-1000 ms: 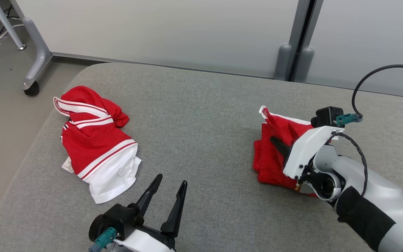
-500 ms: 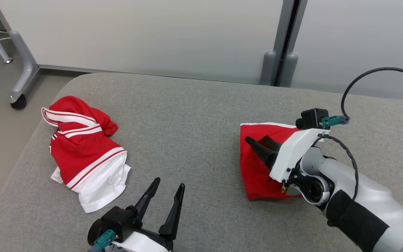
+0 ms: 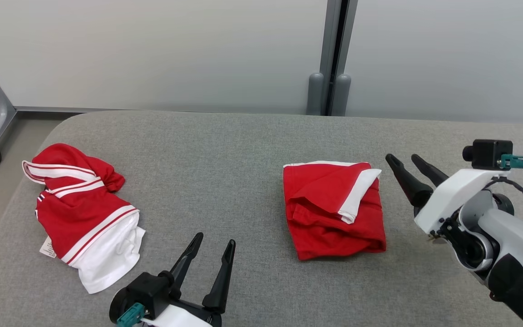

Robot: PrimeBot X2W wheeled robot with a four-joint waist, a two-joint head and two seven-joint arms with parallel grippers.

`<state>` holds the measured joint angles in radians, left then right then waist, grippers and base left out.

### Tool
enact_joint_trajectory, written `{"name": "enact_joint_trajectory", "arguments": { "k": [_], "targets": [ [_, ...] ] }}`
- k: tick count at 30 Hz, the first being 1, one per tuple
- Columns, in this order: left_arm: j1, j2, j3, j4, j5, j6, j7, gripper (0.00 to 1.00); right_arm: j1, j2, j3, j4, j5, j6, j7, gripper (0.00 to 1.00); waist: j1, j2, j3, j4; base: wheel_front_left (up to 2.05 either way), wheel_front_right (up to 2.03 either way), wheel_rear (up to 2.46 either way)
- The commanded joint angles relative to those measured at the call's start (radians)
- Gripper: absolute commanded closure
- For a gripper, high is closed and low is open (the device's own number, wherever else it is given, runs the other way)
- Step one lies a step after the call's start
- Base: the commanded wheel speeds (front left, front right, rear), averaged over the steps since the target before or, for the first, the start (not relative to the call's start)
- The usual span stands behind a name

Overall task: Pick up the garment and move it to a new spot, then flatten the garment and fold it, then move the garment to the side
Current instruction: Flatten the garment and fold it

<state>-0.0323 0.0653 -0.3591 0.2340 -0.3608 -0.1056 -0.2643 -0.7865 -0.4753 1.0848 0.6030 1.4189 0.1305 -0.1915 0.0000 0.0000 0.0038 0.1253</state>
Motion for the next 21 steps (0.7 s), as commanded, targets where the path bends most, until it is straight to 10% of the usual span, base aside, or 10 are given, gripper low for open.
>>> {"name": "enact_joint_trajectory", "arguments": {
  "k": [1, 6, 10, 21],
  "targets": [
    [0.006, 0.003, 0.002, -0.004, 0.007, -0.003, 0.0, 0.0, 0.02, 0.0, 0.01, 0.021, -0.018, 0.001, -0.005, 0.0, 0.0, 0.0, 0.004, 0.001, 0.0, 0.0, 0.0],
    [0.005, 0.002, -0.005, -0.003, 0.009, -0.005, 0.0, 0.0, 0.035, 0.014, 0.025, 0.095, -0.037, 0.001, 0.005, 0.0, 0.0, 0.0, 0.01, 0.009, 0.0, 0.0, 0.0],
    [0.001, 0.002, -0.006, 0.005, 0.01, -0.008, 0.0, 0.0, 0.047, 0.03, 0.036, 0.152, -0.037, 0.001, 0.036, 1.0, 0.0, 0.0, 0.013, 0.024, 0.0, 0.0, 0.0],
    [-0.018, -0.002, -0.011, 0.022, 0.003, -0.014, 0.0, 0.0, 0.041, 0.09, 0.056, 0.275, -0.019, 0.001, 0.129, 1.0, 0.0, 0.0, 0.052, 0.098, 0.0, 0.0, 0.0]
  ]
}}
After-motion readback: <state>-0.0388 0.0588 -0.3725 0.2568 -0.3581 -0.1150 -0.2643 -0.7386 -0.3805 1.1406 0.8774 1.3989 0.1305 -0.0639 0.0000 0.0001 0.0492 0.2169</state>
